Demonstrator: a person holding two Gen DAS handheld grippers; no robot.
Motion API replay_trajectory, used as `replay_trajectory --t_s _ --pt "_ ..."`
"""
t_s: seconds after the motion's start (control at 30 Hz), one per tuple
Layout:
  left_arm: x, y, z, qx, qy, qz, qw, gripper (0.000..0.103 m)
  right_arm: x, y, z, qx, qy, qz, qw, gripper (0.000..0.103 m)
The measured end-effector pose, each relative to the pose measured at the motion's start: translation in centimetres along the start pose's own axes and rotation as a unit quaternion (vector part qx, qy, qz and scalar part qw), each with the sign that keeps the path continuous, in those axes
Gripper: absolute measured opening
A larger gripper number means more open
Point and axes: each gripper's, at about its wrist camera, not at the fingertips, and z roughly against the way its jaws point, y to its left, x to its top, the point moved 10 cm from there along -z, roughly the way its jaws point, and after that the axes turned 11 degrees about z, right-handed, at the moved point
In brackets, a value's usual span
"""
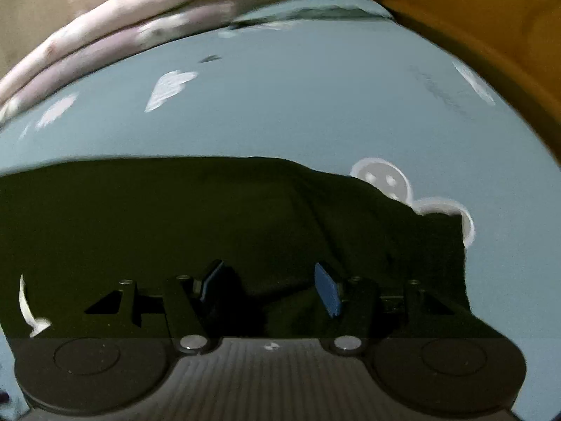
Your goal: Fold clothes
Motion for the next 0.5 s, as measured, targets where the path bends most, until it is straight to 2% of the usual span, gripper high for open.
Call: replay_trajectory --t_s 0.03,0.1,0.27,0.33,0.4,0.5 --pt "0.5 0.6 0.4 0.003 -0.005 -0.004 1.0000 0.060 -0.1 1.0 0.9 0.010 -0.009 0.003 1.000 0.065" --pt "2.2 2.4 1.2 0.017 -0.012 -0.009 0.9997 0.060 -0.3 3.8 3.1 0.039 -0.034 0.017 0.999 0.076" --pt "8.0 10.4 3.1 0.089 -0.030 0.015 0.9955 0.060 -1.0 12.0 6.2 0.105 -0.066 0.067 0.990 0.085" --pt "11.0 14.6 4.0 0.110 -0.043 0.048 0.9919 0.060 -0.7 14.7 6.1 0.121 -0.054 0.095 0.987 0.085" --pt "13.7 18.4 4.6 0.116 -0.053 0.084 0.9882 0.061 -0.4 16.3 6.1 0.120 -0.050 0.131 0.983 0.085" --pt "17.8 23.9 5.0 0.147 -0.089 0.129 0.9767 0.062 -0.3 17.4 6.4 0.117 -0.060 0.157 0.979 0.086"
